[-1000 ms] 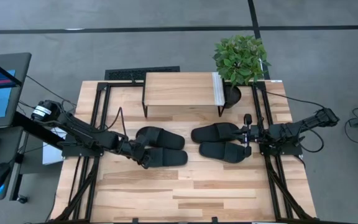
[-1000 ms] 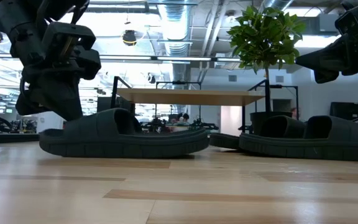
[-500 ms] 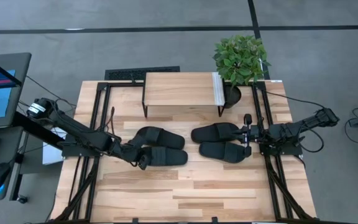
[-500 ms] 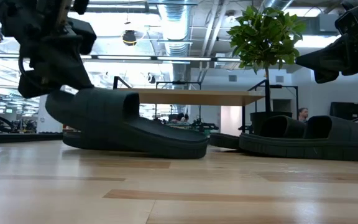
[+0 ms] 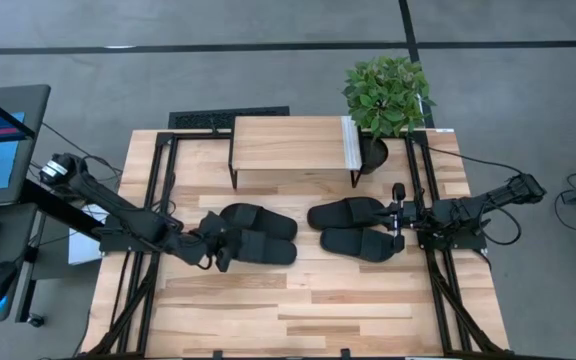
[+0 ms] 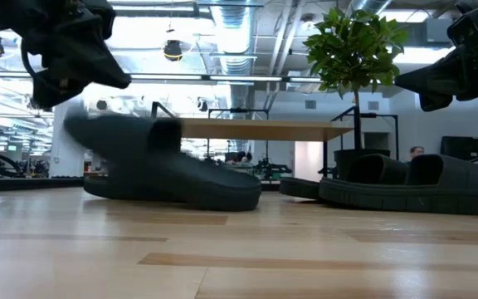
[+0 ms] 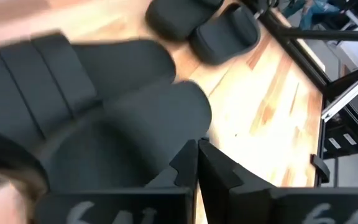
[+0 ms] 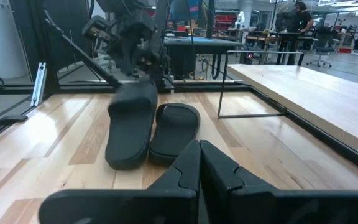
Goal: Pick and place slides into the shelf
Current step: Put the bottom left black slide on the shelf
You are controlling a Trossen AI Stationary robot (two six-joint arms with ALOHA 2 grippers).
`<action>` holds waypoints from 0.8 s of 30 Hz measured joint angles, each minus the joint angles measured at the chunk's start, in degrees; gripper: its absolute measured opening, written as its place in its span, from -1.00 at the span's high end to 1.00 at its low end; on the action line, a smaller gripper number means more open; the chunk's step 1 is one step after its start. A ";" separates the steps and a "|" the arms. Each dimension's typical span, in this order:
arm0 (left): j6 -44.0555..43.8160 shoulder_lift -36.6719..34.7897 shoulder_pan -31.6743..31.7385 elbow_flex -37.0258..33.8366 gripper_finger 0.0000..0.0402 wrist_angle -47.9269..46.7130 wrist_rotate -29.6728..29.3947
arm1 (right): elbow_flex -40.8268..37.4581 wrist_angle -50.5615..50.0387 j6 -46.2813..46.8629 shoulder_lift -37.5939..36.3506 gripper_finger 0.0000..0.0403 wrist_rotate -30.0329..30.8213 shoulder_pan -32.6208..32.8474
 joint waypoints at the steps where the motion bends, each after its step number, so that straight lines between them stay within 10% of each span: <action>1: 0.65 -0.28 -0.23 0.00 1.00 -0.02 -0.64 | -0.01 0.00 0.01 0.01 1.00 0.00 0.00; 24: 7.09 -0.51 -0.66 0.02 0.99 -0.80 -4.20 | 0.00 0.01 0.01 0.00 1.00 0.00 0.02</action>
